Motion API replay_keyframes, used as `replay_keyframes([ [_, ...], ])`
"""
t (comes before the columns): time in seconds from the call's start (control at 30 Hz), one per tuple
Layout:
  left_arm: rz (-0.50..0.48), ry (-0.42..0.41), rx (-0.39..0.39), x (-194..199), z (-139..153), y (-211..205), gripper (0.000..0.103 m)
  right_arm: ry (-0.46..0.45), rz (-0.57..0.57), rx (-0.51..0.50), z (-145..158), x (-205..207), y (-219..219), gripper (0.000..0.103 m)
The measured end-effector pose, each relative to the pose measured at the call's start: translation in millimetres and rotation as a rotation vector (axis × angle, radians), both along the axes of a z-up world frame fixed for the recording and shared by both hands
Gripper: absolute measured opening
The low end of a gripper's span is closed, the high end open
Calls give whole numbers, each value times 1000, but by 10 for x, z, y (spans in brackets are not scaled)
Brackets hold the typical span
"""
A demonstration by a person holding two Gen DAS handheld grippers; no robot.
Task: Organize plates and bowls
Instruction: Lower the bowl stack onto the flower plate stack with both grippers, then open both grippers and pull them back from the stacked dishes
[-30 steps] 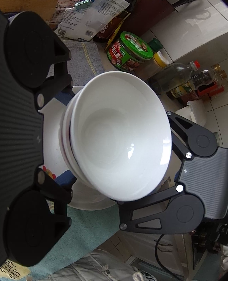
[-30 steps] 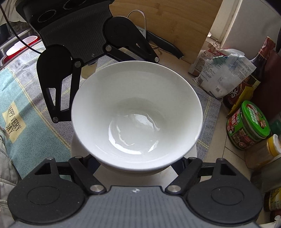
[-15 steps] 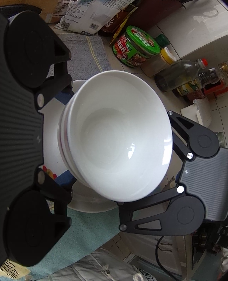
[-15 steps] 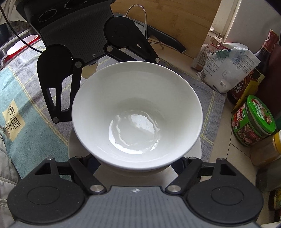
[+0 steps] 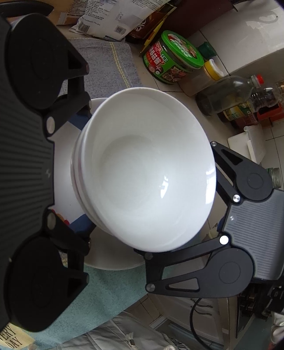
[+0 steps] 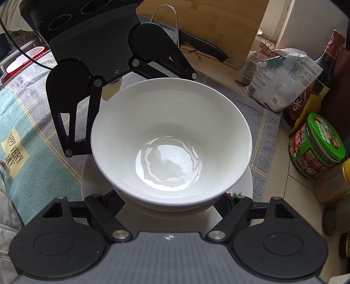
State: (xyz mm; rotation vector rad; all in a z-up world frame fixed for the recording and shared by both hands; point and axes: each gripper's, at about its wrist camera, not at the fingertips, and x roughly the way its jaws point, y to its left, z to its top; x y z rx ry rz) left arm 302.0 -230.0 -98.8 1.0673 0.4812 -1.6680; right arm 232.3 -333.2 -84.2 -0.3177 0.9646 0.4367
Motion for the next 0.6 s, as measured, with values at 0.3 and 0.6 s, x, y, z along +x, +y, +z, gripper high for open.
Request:
replay_keyframes([
  [0.3,106,4,-83,-22,79,149,96,-63,-31,7,98,-91,38,103],
  [0.6,458,47,-219,-218,230,628,96,-118,-172,36,167,-334,35,103],
])
